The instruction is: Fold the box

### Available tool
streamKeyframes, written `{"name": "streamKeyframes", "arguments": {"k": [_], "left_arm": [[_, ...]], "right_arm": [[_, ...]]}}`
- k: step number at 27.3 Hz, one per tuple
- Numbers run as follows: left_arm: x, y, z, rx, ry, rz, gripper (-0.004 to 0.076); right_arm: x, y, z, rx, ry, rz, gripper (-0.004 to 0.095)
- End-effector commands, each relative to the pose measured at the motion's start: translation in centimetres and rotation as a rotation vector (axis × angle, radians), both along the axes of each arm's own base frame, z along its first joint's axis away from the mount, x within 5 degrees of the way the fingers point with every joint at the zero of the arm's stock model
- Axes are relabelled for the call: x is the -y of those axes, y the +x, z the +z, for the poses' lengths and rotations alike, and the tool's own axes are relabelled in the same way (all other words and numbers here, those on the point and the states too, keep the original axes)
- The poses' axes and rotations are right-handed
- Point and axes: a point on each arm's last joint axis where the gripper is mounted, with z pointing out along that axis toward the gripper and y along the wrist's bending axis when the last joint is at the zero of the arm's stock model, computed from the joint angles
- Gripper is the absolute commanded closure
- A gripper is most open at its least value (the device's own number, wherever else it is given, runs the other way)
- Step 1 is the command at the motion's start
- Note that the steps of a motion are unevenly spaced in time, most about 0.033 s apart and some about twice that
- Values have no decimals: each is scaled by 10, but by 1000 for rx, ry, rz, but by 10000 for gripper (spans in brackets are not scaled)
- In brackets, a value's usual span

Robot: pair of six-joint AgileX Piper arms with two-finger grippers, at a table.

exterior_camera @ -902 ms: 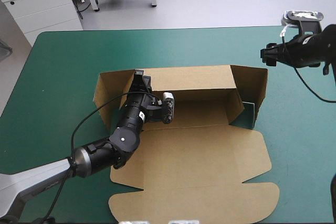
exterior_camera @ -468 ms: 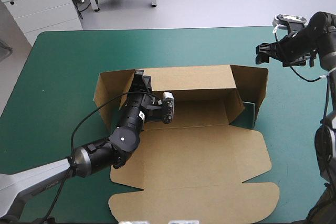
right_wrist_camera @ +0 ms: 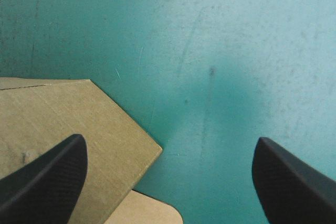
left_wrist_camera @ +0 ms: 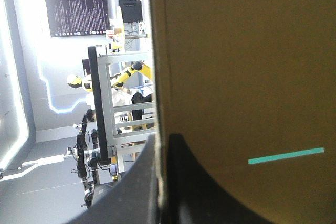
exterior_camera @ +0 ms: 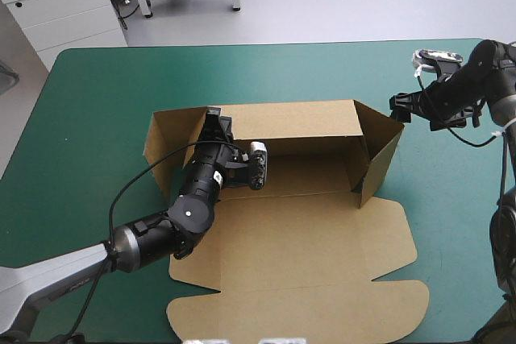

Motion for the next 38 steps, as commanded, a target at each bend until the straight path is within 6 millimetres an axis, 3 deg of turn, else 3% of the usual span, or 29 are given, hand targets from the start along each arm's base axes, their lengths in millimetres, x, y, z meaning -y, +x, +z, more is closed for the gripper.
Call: {"name": "streamKeyframes", "arguments": {"k": [1,11,17,22,26,30,38], "left_arm": [[-2,-2,22,101,1,-23,734],[-2,-2,22,101,1,-23,734],[-2,-2,22,101,1,-23,734],[-2,-2,22,101,1,-23,734],[-2,-2,22,101,1,-23,734],[-1,-2,22,94,-1,-37,734],[0,-2,21,91,-2,-42,734]], "right_arm": [[-2,-22,29,70,15,16,127],[-11,-62,13,64,66,59,127],[-25,-85,7,143,116,293,127],[-33,-85,0,213,161,456,126],[-32,-81,-3,254,133,435,127],[-38,-90,-3,159,233,440,127],[-67,-105,19,181,395,441,127]]}}
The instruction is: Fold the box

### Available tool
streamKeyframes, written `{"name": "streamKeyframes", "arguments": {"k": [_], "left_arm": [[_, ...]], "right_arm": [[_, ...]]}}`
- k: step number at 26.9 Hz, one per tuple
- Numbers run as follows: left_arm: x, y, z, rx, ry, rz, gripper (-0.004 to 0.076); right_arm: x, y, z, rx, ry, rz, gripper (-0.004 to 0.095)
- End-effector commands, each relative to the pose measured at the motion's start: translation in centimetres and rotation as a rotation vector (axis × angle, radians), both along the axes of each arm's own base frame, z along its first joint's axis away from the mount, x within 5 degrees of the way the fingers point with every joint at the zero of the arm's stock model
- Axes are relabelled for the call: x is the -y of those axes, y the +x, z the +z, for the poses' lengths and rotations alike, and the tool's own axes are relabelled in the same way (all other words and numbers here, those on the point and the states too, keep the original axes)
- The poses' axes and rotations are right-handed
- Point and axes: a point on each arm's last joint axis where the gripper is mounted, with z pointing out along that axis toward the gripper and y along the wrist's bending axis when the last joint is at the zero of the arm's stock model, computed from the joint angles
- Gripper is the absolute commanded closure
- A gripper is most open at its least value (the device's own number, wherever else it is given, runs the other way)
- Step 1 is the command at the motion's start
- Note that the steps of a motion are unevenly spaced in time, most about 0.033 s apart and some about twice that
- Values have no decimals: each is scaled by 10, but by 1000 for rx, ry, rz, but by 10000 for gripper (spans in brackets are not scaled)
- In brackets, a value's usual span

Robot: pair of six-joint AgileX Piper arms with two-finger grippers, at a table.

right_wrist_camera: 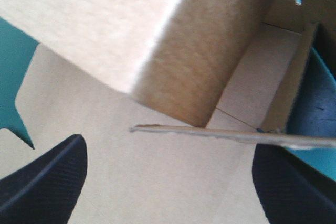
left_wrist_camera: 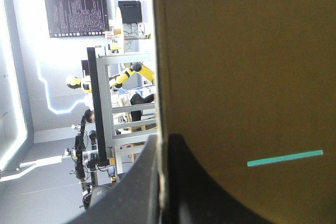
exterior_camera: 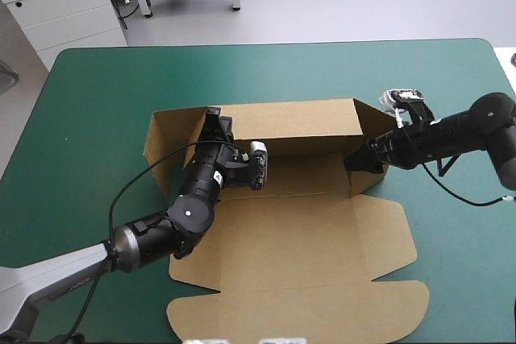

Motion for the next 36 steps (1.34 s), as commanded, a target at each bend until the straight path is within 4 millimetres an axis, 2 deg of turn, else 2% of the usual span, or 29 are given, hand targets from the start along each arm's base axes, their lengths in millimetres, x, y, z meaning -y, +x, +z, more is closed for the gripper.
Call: {"name": "streamKeyframes", "arguments": {"k": [1,5,6,12,16,20,23,28,36], "left_arm": [[0,-2,22,96,5,-38,734],[0,-2,22,96,5,-38,734],[0,-2,22,96,5,-38,734],[0,-2,22,96,5,-38,734],[0,-2,22,96,5,-38,734],[0,-2,22,96,5,-38,734],[0,-2,22,96,5,-38,734],[0,-2,22,96,5,-38,734],[0,-2,21,93,4,-44,734]], "right_arm": [[-13,-16,28,27,98,11,127],[-21,-29,55,93,231,2,126],[-22,-34,66,121,265,-2,127],[-22,-41,106,235,270,-17,126],[-12,-33,131,377,181,-145,126],[7,-21,145,447,36,-366,126],[23,-6,143,419,-69,-477,126],[39,27,128,330,-173,-535,126],[53,80,83,150,-245,-581,126]]}}
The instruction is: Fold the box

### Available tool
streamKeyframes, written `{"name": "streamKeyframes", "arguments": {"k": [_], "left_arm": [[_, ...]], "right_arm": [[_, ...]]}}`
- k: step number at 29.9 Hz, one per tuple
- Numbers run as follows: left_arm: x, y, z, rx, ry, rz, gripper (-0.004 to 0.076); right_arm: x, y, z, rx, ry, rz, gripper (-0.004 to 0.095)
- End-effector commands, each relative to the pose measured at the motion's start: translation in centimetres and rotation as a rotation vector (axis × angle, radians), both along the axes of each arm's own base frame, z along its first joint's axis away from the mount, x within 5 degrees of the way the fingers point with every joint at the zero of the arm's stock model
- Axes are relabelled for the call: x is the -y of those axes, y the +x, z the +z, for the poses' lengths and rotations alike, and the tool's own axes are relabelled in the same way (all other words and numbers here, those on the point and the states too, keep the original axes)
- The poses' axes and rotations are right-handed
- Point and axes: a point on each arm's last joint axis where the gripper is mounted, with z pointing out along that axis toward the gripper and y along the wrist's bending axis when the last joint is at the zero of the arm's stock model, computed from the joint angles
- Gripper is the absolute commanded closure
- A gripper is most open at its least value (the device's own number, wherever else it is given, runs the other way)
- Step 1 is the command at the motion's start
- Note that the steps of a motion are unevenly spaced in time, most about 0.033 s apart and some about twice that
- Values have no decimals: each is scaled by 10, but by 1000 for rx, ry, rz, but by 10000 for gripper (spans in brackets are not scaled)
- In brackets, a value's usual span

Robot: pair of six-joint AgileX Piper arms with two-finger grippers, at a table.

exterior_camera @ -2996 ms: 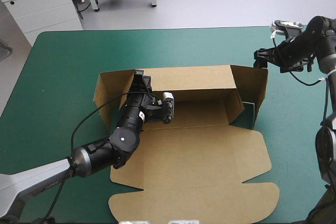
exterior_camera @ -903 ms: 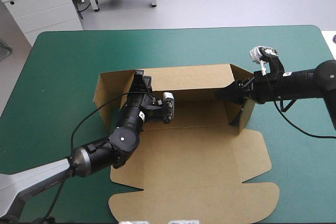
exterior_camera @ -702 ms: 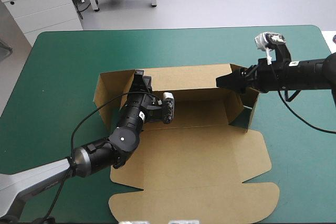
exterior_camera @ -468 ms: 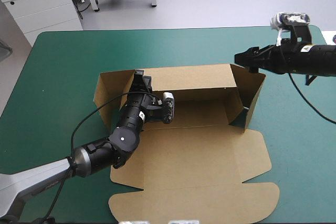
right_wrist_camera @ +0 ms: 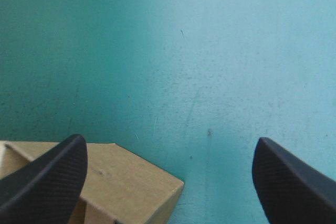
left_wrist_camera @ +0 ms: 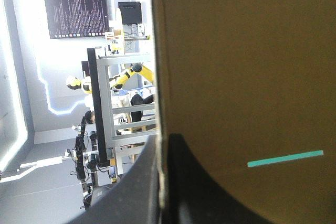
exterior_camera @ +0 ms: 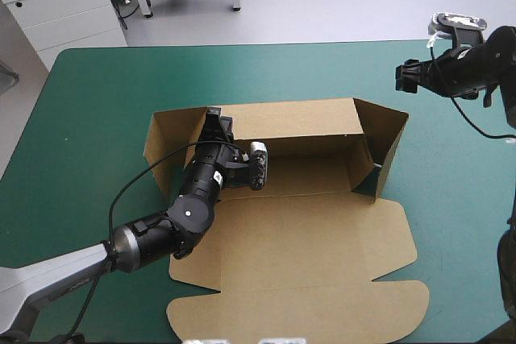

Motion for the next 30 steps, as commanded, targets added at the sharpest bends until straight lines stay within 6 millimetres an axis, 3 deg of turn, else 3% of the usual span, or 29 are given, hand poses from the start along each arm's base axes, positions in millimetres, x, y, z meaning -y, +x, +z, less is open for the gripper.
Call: {"name": "streamKeyframes", "arguments": {"k": [1,5,9,21,30], "left_arm": [[0,-2,21,94,1,-39,734],[0,-2,21,93,1,-41,734],[0,-2,21,93,1,-41,734],[0,-2,21,94,1,-40,734],[0,-2,21,94,1,-40,734]], "right_arm": [[3,7,3,10,1,-7,126],[3,13,-18,-97,-25,67,126],[3,12,-17,-93,-36,84,126],[0,-15,-41,-133,-27,104,126],[-2,-34,-63,-79,108,239,126]]}}
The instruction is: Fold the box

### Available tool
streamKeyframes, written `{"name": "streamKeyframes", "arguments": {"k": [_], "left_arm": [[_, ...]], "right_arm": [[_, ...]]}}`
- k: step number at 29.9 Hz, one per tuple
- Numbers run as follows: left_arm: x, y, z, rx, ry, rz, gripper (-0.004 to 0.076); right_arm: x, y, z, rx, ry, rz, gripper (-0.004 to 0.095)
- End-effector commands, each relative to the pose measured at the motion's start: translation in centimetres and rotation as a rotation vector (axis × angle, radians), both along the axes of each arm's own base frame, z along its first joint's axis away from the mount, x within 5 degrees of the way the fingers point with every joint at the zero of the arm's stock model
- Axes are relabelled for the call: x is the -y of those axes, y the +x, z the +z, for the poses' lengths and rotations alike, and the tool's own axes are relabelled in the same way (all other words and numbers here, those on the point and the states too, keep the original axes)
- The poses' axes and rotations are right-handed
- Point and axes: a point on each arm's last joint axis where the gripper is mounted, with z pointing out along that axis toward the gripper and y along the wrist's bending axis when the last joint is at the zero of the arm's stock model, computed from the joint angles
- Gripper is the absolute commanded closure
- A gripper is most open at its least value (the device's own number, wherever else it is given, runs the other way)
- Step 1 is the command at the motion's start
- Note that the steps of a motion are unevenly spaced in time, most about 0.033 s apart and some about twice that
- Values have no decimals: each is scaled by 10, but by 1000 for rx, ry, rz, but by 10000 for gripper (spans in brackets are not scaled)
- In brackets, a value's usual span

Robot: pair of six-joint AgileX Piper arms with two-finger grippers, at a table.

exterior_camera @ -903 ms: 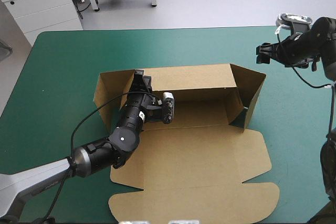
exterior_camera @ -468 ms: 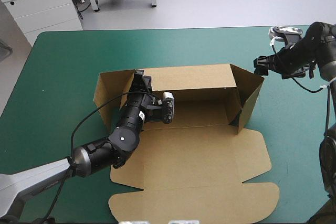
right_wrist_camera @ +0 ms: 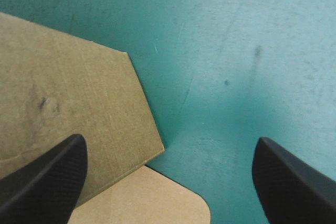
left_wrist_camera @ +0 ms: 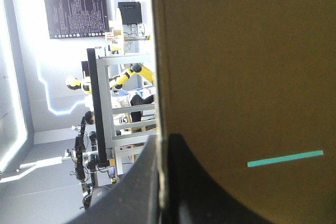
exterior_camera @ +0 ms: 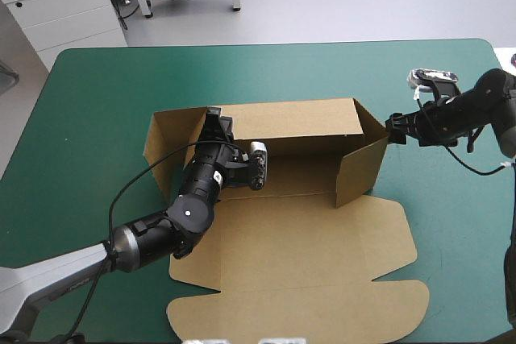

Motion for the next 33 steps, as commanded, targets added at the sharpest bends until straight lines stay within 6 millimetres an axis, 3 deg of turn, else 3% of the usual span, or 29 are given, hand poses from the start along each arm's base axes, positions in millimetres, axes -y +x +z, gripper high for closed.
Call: {"name": "streamKeyframes", "arguments": {"k": [1,6,12,24,33], "left_arm": [[0,-3,22,95,2,-39,734],[0,-3,21,94,1,-41,734],[0,-3,21,94,1,-41,734],[1,-3,21,91,1,-45,734],[1,-3,21,91,1,-45,734]], "right_arm": [[1,-13,16,100,56,44,126],[6,-29,2,80,65,93,126],[-3,-42,-13,202,102,187,126],[-14,-39,-6,347,173,316,126],[-41,-44,-6,323,162,391,127]]}}
